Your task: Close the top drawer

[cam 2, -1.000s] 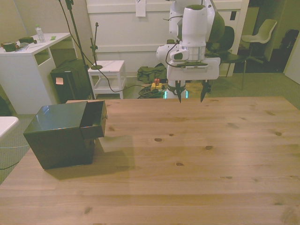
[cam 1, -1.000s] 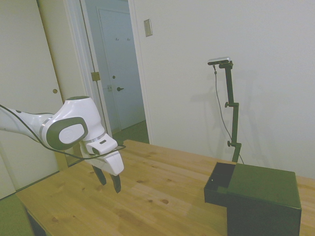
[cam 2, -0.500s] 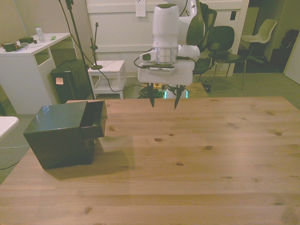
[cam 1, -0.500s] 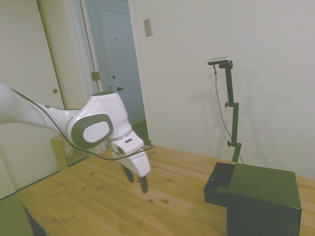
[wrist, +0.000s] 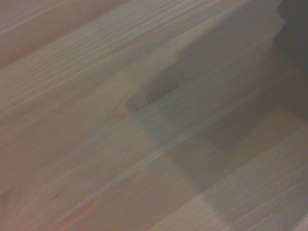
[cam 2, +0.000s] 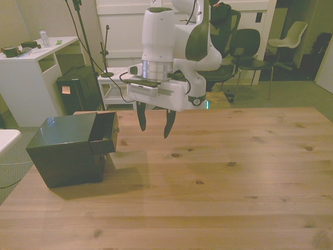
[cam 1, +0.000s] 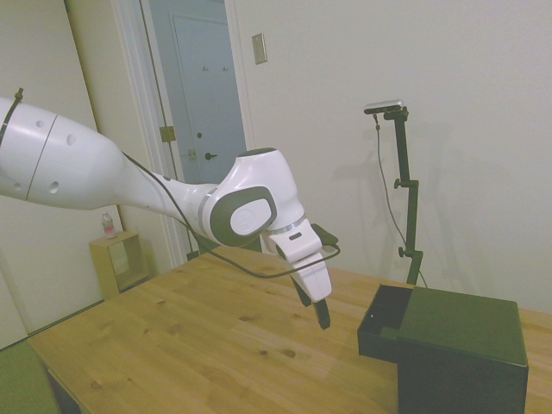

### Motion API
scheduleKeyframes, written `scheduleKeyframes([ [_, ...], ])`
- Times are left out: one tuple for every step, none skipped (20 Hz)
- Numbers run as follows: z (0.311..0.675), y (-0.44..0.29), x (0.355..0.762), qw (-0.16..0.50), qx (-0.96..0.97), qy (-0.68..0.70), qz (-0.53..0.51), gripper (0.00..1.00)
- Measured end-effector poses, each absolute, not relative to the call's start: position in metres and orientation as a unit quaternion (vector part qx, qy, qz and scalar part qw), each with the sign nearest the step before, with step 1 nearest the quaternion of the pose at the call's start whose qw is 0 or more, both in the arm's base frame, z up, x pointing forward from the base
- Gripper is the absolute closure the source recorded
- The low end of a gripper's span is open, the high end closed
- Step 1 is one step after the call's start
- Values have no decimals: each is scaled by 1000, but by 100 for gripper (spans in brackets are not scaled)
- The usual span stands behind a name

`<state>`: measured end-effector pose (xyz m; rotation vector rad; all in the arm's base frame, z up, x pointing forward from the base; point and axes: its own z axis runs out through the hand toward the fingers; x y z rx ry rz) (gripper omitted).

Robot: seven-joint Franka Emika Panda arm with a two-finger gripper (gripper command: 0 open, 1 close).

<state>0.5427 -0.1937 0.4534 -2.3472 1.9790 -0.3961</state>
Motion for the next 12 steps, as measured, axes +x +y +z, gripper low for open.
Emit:
scheduleKeyframes([
  [455, -196, 543, 23, -754, 644, -130, 100],
  [455, -198, 543, 23, -751, 647, -130, 100],
  [455, -199, 542, 23, -748, 651, -131, 100],
  [455, -199, 542, 22, -745, 653, -130, 100],
  [453, -200, 541, 21, -743, 656, -129, 100],
  [452, -200, 540, 20, -742, 658, -127, 100],
  [452, -201, 540, 20, -740, 660, -126, 100],
  [451, -201, 539, 19, -739, 662, -124, 100],
  [451, -202, 538, 17, -739, 663, -121, 100],
  [450, -203, 537, 17, -738, 664, -119, 100],
  [449, -203, 536, 16, -737, 665, -117, 100],
  [449, -205, 535, 16, -736, 667, -116, 100],
])
